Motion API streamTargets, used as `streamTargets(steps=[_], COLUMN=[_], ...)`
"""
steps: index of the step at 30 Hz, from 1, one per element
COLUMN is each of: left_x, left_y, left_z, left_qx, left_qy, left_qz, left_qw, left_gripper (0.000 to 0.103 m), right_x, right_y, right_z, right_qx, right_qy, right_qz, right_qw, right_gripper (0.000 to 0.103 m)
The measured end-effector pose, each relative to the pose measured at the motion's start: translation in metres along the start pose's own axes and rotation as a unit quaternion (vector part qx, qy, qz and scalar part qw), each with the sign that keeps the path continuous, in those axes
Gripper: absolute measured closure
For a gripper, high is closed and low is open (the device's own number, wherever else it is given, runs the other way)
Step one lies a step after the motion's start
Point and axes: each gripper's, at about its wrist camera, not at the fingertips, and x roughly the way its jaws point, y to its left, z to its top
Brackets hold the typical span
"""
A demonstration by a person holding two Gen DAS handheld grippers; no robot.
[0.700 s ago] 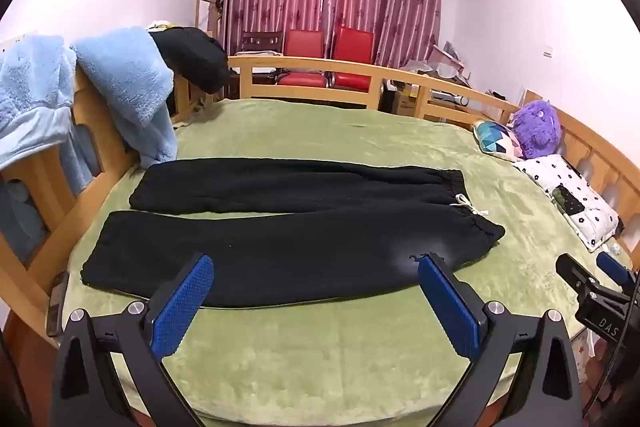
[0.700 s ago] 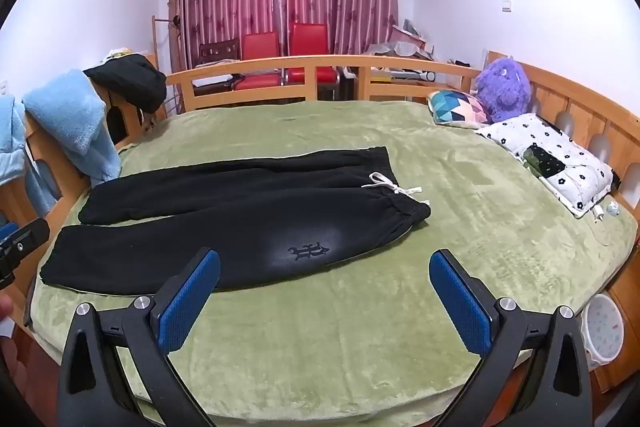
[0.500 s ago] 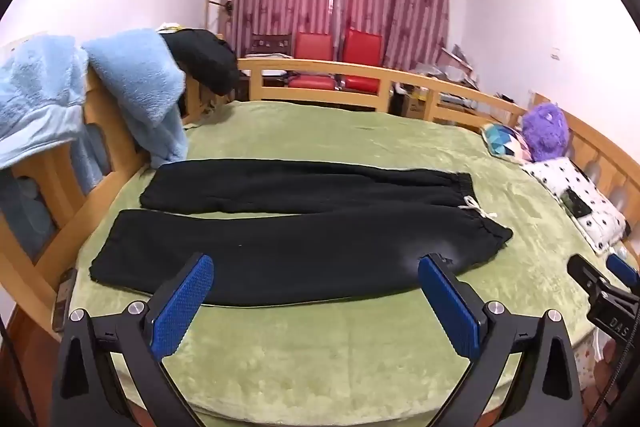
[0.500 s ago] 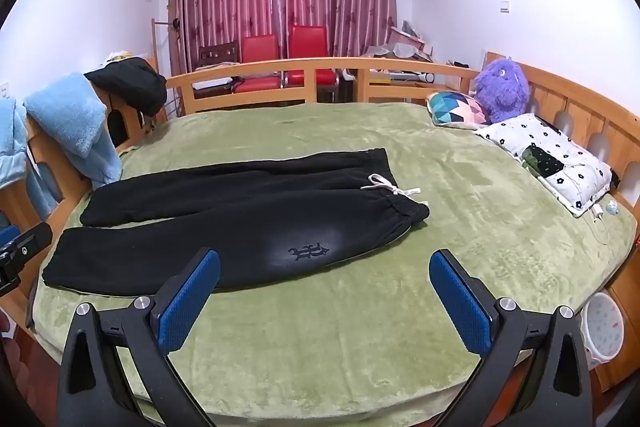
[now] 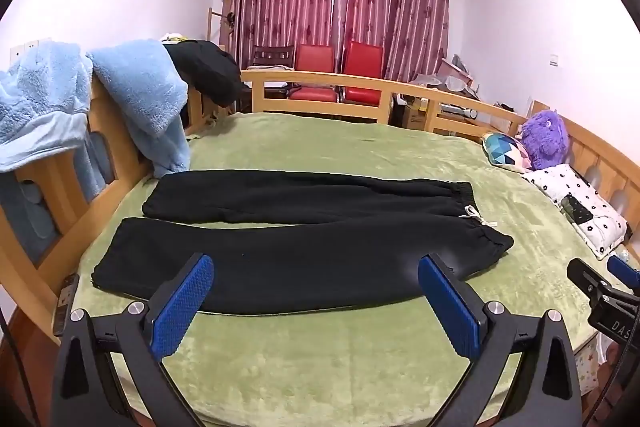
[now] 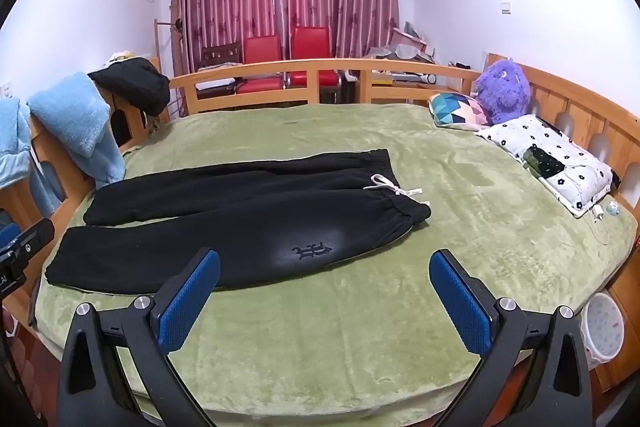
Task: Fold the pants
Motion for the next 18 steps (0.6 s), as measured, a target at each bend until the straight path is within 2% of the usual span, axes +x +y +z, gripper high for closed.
streamTargets(steps=[18], left_x=[0.010], left_y=[0.000], left_z=[-0.002], left_qx=[-0.001], left_qy=[0.020], left_qz=[-0.004], left_qw=[0.9998], left_gripper=[0.000], right_x=[0.003], right_y=[0.010], right_z=[0.004], right_qx=[0.001], right_qy=[-0.002], right_qz=[0.009], right_qw=[1.000], right_gripper=[0.000])
